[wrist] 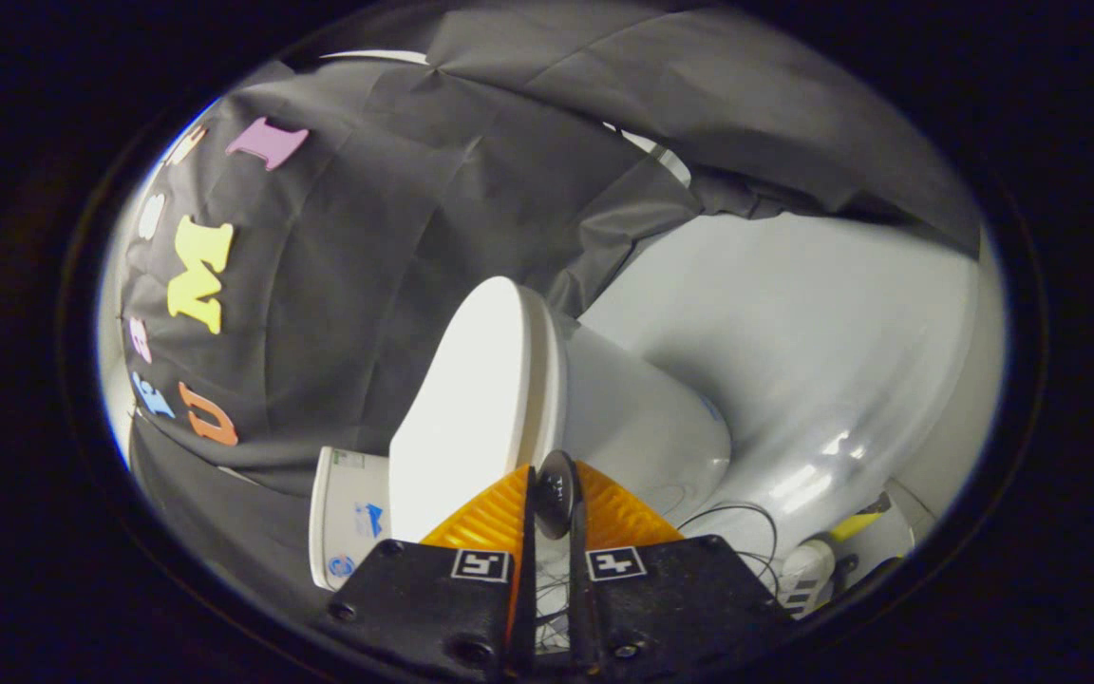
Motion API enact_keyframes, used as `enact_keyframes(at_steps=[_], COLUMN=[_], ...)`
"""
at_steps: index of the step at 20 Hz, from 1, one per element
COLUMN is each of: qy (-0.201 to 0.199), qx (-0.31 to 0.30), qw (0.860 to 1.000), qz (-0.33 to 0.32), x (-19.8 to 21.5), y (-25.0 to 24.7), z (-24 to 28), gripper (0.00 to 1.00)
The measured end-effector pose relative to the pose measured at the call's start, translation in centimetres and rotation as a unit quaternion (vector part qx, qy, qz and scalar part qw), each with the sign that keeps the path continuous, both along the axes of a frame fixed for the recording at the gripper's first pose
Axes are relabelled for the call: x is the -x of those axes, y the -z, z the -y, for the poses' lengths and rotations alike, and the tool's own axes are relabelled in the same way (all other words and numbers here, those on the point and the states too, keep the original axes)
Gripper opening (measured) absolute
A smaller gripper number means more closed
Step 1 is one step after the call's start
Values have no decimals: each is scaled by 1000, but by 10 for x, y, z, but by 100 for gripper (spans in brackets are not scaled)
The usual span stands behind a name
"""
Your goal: Open the toilet lid.
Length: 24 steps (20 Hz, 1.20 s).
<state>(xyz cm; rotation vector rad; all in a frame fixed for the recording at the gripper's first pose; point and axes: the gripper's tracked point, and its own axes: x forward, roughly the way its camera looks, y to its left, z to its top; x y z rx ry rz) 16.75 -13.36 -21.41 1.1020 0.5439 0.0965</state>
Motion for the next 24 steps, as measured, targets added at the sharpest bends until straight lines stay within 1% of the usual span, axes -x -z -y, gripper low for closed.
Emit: enact_keyframes(at_steps=[2,4,11,14,18,21,24], qy=[-1,-3,2,3,9,13,16], qx=[-4,2,13,43,43,60,73], qw=[1000,1000,1000,999,998,997,996], qz=[3,2,0,19,39,39,54], x=[2,2,4,5,9,10,14], y=[-2,-3,-11,-27,-50,-61,-82], z=[-1,-3,-4,-5,-5,-9,-12], gripper=[9,7,7,7,4,4,4])
